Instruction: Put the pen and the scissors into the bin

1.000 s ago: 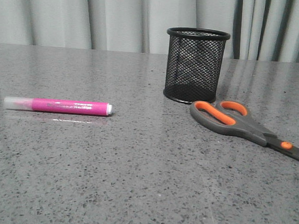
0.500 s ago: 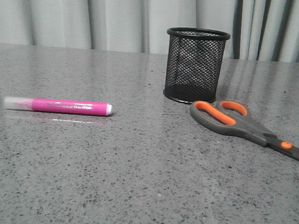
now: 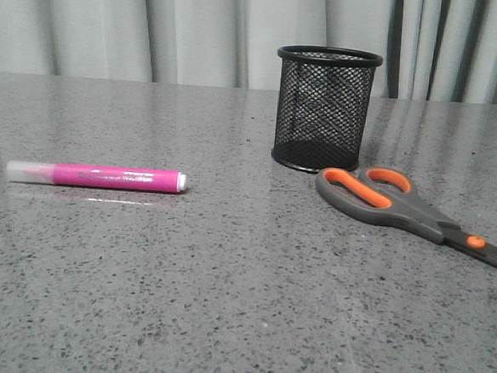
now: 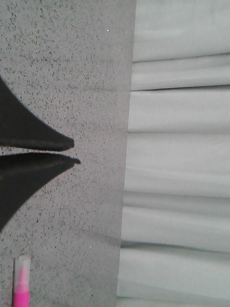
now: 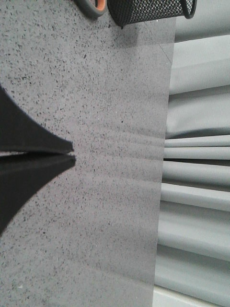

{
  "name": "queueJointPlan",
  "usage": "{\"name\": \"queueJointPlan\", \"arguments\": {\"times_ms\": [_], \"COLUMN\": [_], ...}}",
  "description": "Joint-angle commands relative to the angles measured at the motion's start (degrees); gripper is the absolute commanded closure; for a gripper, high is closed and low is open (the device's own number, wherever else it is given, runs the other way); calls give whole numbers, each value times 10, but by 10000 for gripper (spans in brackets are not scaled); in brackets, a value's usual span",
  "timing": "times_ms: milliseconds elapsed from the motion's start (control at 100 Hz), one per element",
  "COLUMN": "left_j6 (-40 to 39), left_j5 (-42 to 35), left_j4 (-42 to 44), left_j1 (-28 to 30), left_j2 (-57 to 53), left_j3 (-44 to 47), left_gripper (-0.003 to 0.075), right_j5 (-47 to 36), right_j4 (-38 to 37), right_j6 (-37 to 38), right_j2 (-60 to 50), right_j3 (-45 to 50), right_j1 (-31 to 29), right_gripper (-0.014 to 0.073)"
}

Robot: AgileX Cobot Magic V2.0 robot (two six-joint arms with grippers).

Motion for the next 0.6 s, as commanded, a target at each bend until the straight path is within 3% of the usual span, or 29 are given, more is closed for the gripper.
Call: {"name": "queueJointPlan", "arguments": {"times_ms": [0, 280, 590], "left_j6": [-4, -4, -4], "left_j5": [-46, -51, -50], "left_j4": [-5, -18, -167], "left_j1": [-4, -4, -4], "left_j2": [-19, -19, -19], "left_j3": [26, 26, 26], "left_gripper": [739, 739, 739], "right_j5": [-51, -66, -102], "right_j4": [-6, 15, 239], "right_j6": [-2, -2, -2], "right_j2": [-11, -11, -11], "right_j3": [9, 9, 9], "right_j1": [-3, -3, -3], "right_gripper": [670, 670, 670]}}
